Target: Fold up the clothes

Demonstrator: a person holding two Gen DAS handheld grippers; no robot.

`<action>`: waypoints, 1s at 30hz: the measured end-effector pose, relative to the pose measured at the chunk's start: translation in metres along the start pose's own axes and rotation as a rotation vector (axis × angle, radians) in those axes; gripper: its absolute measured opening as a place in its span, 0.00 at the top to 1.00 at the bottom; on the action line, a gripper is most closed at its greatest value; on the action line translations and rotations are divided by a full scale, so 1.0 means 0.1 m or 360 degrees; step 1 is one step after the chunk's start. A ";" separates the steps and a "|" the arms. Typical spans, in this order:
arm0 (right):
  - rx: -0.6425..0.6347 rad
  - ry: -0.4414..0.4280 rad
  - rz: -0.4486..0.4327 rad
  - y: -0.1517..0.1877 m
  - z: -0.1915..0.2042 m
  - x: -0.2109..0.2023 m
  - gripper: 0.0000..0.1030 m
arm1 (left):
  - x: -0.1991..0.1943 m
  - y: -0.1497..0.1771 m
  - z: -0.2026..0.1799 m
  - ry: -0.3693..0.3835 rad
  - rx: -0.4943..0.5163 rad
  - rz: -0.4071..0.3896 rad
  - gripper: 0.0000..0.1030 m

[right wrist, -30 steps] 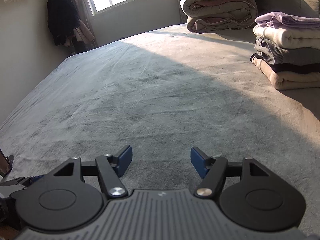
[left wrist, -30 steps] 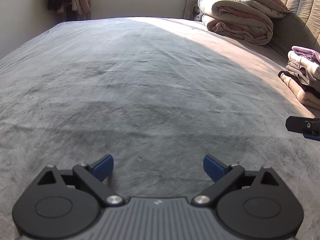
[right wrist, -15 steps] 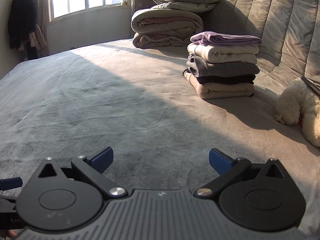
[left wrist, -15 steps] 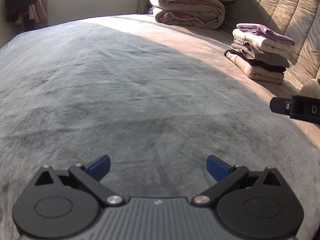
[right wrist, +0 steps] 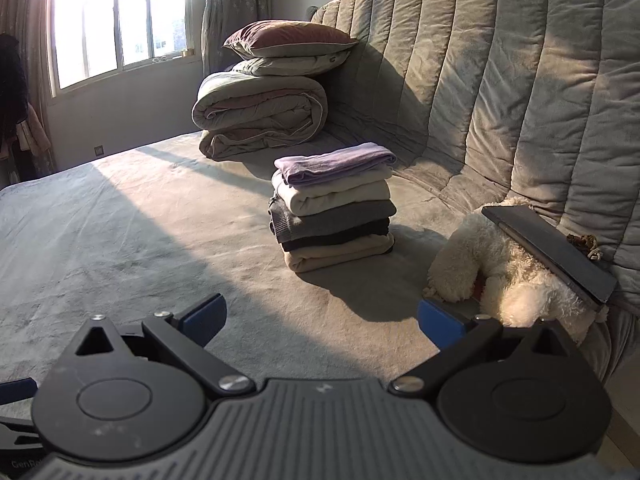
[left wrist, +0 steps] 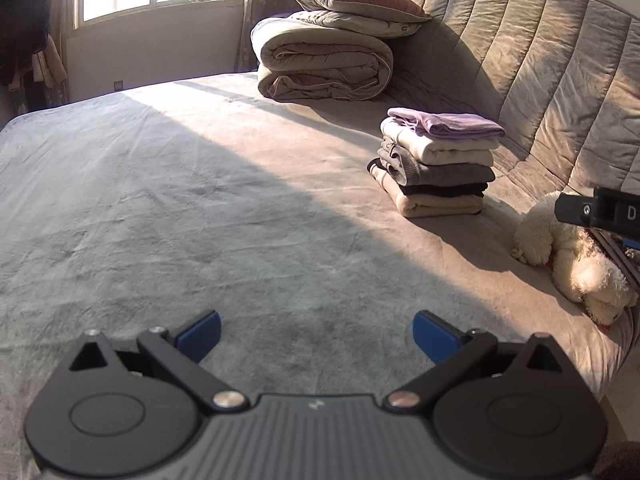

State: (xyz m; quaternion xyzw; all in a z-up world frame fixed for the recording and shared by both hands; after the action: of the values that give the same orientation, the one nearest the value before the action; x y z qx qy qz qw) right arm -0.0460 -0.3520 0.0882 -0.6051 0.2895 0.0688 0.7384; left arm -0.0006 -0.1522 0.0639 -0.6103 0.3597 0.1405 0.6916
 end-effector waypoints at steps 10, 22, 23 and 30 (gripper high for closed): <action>0.0046 -0.0008 -0.0083 -0.19 -0.28 -0.36 0.00 | -0.42 -0.21 -0.31 -0.0003 0.0080 -0.0110 0.01; 0.0070 -0.0051 -0.0119 -0.24 -0.25 -0.47 0.00 | -0.61 -0.27 -0.31 -0.0032 0.0098 -0.0164 0.01; 0.0068 -0.0055 -0.0118 -0.24 -0.23 -0.46 0.00 | -0.61 -0.27 -0.30 -0.0035 0.0100 -0.0166 0.01; 0.0063 -0.0087 -0.0082 -0.12 -0.08 -0.39 0.00 | -0.59 -0.16 -0.09 -0.0086 0.0041 -0.0159 0.01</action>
State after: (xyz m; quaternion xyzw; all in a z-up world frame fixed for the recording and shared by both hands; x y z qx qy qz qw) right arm -0.0748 -0.3529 0.1178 -0.5956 0.2548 0.0605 0.7594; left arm -0.0348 -0.1497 0.1154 -0.6145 0.3117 0.1176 0.7151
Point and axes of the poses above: each gripper's, at about its wrist camera, not at the fingertips, and x roughly the way its jaws point, z to its left, y to its underside, the point moved 7 cm from there along x, roughly the way its jaws point, and after that the axes turned 7 degrees about -y, right-handed, at the moved point
